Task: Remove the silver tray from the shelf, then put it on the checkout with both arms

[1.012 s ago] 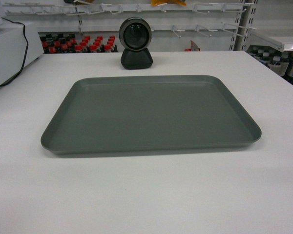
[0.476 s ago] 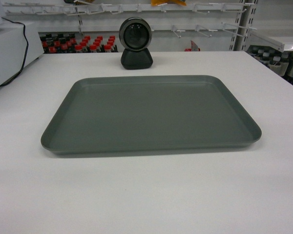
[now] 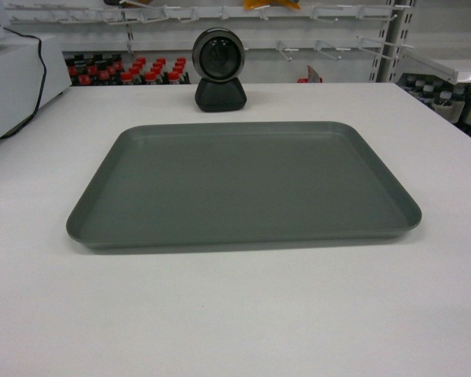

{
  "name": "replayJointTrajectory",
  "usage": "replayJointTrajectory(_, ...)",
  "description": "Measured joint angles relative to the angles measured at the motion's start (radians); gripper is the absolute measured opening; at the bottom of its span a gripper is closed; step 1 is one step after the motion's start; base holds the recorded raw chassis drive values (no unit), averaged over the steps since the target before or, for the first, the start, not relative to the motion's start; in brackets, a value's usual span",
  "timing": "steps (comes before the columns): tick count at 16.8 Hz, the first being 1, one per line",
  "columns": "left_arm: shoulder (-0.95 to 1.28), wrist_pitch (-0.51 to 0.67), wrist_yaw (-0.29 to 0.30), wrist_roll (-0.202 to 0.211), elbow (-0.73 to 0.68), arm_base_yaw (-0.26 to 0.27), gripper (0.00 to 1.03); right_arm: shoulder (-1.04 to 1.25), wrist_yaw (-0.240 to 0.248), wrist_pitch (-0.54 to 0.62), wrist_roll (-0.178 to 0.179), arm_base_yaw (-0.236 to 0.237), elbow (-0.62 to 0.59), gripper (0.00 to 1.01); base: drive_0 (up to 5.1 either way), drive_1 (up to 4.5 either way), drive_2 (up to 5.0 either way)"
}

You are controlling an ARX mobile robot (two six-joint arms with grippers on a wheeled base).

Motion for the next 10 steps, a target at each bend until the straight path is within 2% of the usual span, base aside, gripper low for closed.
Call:
replayJointTrajectory(1, 0.002, -0.008, -0.007, 0.000, 0.006, 0.000, 0.02, -0.076, 0.001, -0.033, 0.000, 0.001, 0.000, 0.02, 0.0, 0.00, 0.0)
replayJointTrajectory(7, 0.001, -0.016, -0.002, 0.000, 0.000, 0.001, 0.02, -0.080, 0.002, -0.037, 0.000, 0.000, 0.000, 0.02, 0.0, 0.00, 0.0)
replayJointTrajectory(8, 0.001, -0.015, -0.003, -0.001, 0.000, 0.001, 0.02, -0.080, 0.002, -0.037, 0.000, 0.000, 0.000, 0.06, 0.0, 0.00, 0.0)
replayJointTrajectory(10, 0.001, -0.015, -0.003, 0.000, 0.000, 0.001, 0.21, -0.080, 0.002, -0.036, 0.000, 0.000, 0.000, 0.28, 0.0, 0.00, 0.0)
